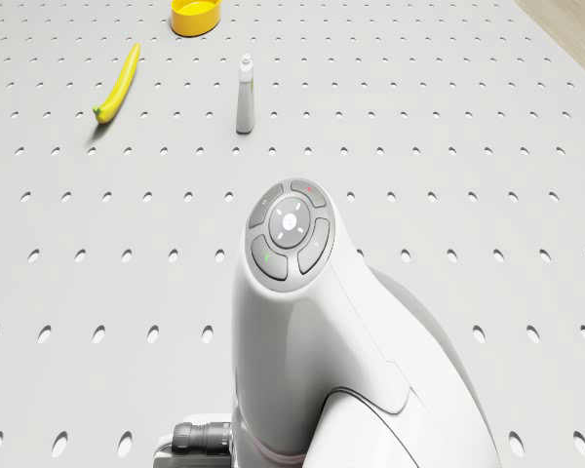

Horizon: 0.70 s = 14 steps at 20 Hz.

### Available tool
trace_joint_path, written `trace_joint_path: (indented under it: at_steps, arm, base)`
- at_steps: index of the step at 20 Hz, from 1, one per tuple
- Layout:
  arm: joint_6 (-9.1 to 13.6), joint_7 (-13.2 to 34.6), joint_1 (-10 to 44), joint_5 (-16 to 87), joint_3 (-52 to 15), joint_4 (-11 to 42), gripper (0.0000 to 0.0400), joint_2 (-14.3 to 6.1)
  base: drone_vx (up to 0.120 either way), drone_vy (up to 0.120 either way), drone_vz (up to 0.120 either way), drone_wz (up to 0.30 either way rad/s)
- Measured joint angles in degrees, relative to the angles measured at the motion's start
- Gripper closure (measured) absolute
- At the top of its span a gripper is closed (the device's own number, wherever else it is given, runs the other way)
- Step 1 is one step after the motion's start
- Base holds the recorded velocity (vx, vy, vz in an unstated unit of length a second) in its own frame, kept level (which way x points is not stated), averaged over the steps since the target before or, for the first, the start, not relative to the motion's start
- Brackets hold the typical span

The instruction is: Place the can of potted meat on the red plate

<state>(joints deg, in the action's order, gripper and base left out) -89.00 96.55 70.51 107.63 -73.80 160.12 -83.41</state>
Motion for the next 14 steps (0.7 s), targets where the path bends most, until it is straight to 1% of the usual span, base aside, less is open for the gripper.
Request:
trace_joint_path:
  at_steps: [3, 14]
  arm:
    - [-0.5, 0.0, 0.1, 0.6, 0.7, -0.2, 0.0113, -0.2]
    - [-4.0, -0.2, 1.2, 6.9, 7.6, -2.6, 0.0113, -0.6]
  base:
    - [0.000, 0.000, 0.000, 0.000]
    - [0.000, 0.000, 0.000, 0.000]
